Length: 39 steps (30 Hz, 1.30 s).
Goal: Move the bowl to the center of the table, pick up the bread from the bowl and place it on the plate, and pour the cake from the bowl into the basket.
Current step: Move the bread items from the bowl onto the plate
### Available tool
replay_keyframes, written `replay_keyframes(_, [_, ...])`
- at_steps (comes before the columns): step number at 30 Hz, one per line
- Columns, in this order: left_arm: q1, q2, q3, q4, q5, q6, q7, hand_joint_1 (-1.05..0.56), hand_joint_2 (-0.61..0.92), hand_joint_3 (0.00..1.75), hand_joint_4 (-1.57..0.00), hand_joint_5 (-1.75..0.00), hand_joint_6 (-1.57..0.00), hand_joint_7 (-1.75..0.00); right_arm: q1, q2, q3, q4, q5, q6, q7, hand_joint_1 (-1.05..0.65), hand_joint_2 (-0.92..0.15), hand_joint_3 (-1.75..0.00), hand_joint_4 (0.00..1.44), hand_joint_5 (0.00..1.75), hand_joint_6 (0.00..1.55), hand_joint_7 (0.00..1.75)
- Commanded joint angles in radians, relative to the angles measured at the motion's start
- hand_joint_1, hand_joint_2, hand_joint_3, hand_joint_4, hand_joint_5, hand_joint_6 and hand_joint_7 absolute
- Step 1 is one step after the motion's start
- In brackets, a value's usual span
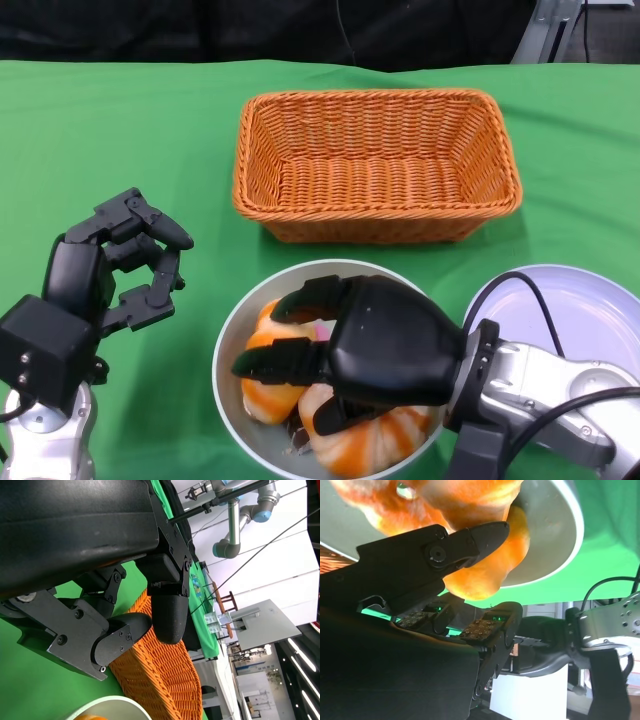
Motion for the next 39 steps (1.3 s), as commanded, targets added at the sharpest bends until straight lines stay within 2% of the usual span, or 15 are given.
replay_keyframes(1, [0.002, 0.02, 0.001, -0.011, 0.004, -0.011, 0.015, -0.09, 0.55, 1.09, -0.78, -1.61, -0.74, -1.4, -0.017, -0.001, 0.011, 0.018, -0.002, 0.006, -0.016, -0.64, -0.92, -0.01, 0.65, 0.24, 0.68, 0.02])
replay_keyframes(7, [0.012, 0.022, 0.0, -0.043, 0.031, 0.013, 0.062, -0.07, 0.55, 1.11, -0.79, -1.61, -0.75, -1.41, -0.052, 0.001, 0.053, 0.057, -0.031, 0.059, 0.039, -0.61, -0.91, -0.03, 0.64, 0.22, 0.68, 0.02])
replay_keyframes(13, [0.016, 0.028, -0.003, -0.056, 0.054, 0.025, 0.086, -0.06, 0.55, 1.13, -0.8, -1.61, -0.75, -1.41, -0.067, 0.003, 0.076, 0.086, -0.045, 0.078, 0.001, -0.57, -0.92, -0.01, 0.64, 0.2, 0.7, 0.01])
replay_keyframes(20, [0.018, 0.032, 0.006, -0.067, 0.052, 0.047, 0.103, -0.04, 0.55, 1.15, -0.78, -1.59, -0.75, -1.4, -0.064, 0.003, 0.089, 0.093, -0.043, 0.095, -0.024, -0.58, -0.91, 0.0, 0.67, 0.22, 0.7, 0.01])
replay_keyframes(30, [0.011, 0.061, 0.004, -0.027, 0.037, 0.017, 0.078, -0.05, 0.58, 1.1, -0.78, -1.6, -0.75, -1.4, -0.069, 0.005, 0.089, 0.091, -0.02, 0.116, 0.034, -0.57, -0.92, -0.02, 0.65, 0.27, 0.71, 0.01])
replay_keyframes(33, [0.014, 0.065, 0.002, -0.031, 0.038, 0.02, 0.08, -0.05, 0.58, 1.1, -0.78, -1.59, -0.76, -1.39, -0.072, 0.009, 0.091, 0.092, -0.015, 0.133, 0.081, -0.58, -0.91, 0.0, 0.57, 0.51, 0.74, 0.01])
replay_keyframes(34, [0.016, 0.066, 0.0, -0.035, 0.039, 0.023, 0.08, -0.04, 0.57, 1.1, -0.78, -1.59, -0.76, -1.39, -0.073, 0.01, 0.093, 0.093, -0.012, 0.14, 0.1, -0.56, -0.92, -0.03, 0.55, 0.69, 0.76, 0.01])
replay_keyframes(35, [0.018, 0.066, -0.001, -0.038, 0.04, 0.025, 0.08, -0.04, 0.57, 1.1, -0.78, -1.59, -0.76, -1.39, -0.074, 0.01, 0.095, 0.092, -0.01, 0.145, 0.114, -0.55, -0.92, -0.03, 0.53, 0.77, 0.77, 0.01])
replay_keyframes(39, [0.02, 0.067, -0.002, -0.046, 0.04, 0.027, 0.081, -0.04, 0.56, 1.11, -0.78, -1.59, -0.77, -1.39, -0.08, 0.017, 0.106, 0.103, -0.017, 0.178, 0.162, -0.55, -0.92, -0.04, 0.52, 0.86, 0.76, 0.01])
